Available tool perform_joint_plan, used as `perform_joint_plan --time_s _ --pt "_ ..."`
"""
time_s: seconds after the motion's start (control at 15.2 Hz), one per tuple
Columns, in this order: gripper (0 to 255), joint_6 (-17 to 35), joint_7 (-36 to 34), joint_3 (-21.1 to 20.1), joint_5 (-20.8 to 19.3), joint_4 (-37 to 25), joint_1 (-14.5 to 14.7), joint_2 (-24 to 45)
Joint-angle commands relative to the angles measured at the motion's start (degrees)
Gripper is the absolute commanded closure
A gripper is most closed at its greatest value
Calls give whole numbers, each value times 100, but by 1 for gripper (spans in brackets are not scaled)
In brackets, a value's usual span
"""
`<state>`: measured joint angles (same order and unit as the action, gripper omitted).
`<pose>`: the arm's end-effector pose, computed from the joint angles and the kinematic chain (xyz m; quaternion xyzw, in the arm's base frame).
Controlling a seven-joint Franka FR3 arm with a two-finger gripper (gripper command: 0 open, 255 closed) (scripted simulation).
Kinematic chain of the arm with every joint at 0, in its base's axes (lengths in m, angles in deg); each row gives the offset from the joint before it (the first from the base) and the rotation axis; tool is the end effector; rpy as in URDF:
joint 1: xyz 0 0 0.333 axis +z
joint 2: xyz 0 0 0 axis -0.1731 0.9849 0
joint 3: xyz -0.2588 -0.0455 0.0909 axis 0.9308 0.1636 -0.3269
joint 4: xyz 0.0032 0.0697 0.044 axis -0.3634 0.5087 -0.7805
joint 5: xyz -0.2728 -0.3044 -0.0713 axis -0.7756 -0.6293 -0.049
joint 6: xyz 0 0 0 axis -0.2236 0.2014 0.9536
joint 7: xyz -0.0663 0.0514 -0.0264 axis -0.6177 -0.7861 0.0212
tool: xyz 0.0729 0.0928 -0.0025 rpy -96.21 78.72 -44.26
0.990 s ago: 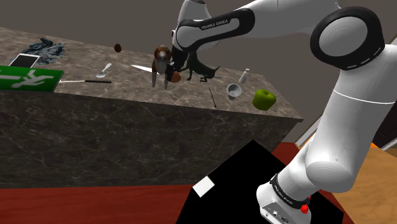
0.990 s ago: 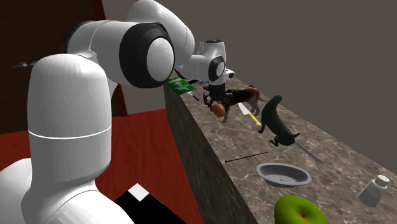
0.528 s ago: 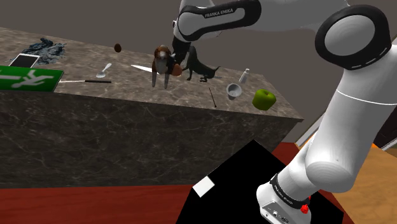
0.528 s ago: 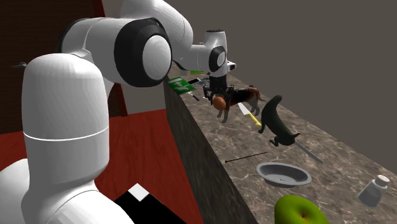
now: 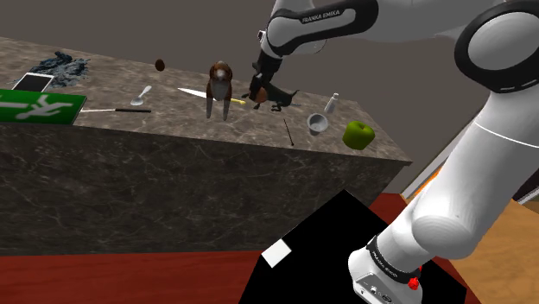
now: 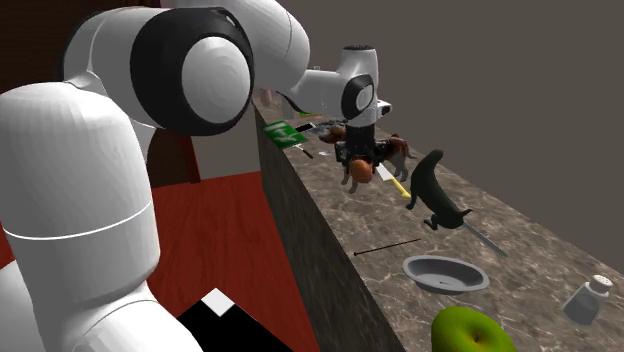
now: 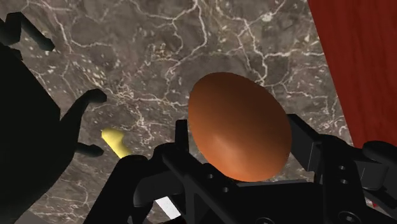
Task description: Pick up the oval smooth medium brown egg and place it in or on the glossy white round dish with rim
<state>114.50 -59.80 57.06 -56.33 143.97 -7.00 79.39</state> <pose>0.6329 0.0174 0.3906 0.9699 0.2220 0.0971 0.0242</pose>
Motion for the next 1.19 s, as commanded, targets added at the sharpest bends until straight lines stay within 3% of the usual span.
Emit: perform_joint_plan --time_s 0.0,0.53,1.12 --pt "255 69 261 84 63 259 -134 -192" --pt "255 180 1384 526 301 941 -678 -744" --pt "255 124 2723 1133 542 1194 -1273 -987"
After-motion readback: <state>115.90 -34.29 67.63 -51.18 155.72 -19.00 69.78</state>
